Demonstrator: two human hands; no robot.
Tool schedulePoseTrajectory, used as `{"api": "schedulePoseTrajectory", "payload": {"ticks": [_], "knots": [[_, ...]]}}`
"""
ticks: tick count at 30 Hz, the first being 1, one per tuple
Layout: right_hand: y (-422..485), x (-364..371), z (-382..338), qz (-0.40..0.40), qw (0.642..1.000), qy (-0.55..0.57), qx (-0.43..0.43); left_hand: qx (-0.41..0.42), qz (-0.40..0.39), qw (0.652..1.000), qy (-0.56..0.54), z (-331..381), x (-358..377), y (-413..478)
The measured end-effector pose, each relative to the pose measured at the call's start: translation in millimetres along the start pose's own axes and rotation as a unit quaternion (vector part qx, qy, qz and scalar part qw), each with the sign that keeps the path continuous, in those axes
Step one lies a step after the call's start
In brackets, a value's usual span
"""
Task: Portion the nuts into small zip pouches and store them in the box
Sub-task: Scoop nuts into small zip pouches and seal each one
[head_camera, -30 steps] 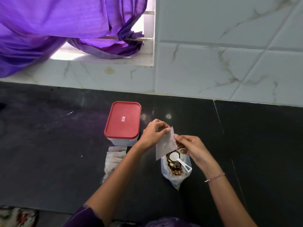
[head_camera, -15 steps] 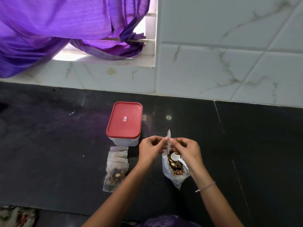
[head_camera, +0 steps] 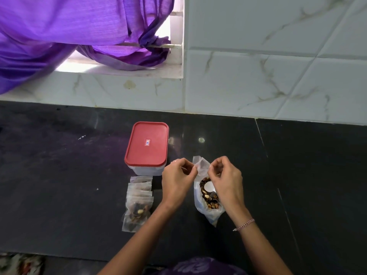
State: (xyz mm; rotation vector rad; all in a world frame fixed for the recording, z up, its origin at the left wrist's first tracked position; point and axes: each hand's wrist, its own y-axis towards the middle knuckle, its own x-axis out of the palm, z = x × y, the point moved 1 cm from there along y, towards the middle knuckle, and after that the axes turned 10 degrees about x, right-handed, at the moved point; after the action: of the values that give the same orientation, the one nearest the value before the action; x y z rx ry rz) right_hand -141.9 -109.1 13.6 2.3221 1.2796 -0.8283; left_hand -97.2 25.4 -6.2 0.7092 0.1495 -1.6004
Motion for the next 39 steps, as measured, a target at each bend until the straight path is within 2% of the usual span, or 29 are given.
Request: {"api": "schedulePoseTrajectory", "payload": {"ticks": [6,9,12,14,20,25,27,30,32,34,37,39], "knots": [[1.2,10.6,-6.1,-0.110,0.974,0.157,0.120,0.019,-0.006,0.999,-0.037,6.6,5.8,-1.1],[6.1,13.3,3.9,-0.110,0.961,0.199,0.155,0.016,-0.002,0.999,-0.027,1.4,2.7,-0.3],[6.7,6.8,4.9,-0.010,0.998,0.030,0.053,0.024,0.011,1.000,0.015,-0.8,-0.7,2.3],[2.9,5.6,-2.5,0.025,0.998,-0.058,-0.018,0.039,0.003,0.999,0.031,2.5,0.6,2.1],[8.0,11.5,-7.0,-0.036,0.999,-0.033,0.015,0.086,-0.026,0.996,-0.003,9.0,7.7,0.8],[11.6,3.1,-7.8,0.001,0.995,-0.104,-0.006,0.092,-0.030,0.995,-0.012,2.1,3.8,2.8],[11.1,4.1,-10.6,-0.009,0.993,-0.115,-0.004,0.090,-0.056,0.992,-0.065,1.2,3.4,4.3],[10.5,4.0,-12.0,-0.031,0.995,-0.098,0.011,0.052,-0.058,0.985,-0.155,-8.6,3.7,10.2],[10.9,2.8,-12.5,-0.037,0.996,-0.079,0.015,0.001,-0.028,0.990,-0.142,-22.1,6.9,14.8],[11.1,2.2,-13.8,-0.040,0.997,-0.069,0.021,-0.089,-0.021,0.989,-0.118,-33.3,12.0,18.5],[9.9,1.9,-16.1,-0.041,0.997,-0.060,0.029,-0.243,-0.050,0.951,-0.183,-45.3,22.3,18.8],[8.4,0.8,-16.9,-0.034,0.998,-0.048,0.033,-0.304,-0.039,0.916,-0.258,-49.5,25.8,19.0]]}}
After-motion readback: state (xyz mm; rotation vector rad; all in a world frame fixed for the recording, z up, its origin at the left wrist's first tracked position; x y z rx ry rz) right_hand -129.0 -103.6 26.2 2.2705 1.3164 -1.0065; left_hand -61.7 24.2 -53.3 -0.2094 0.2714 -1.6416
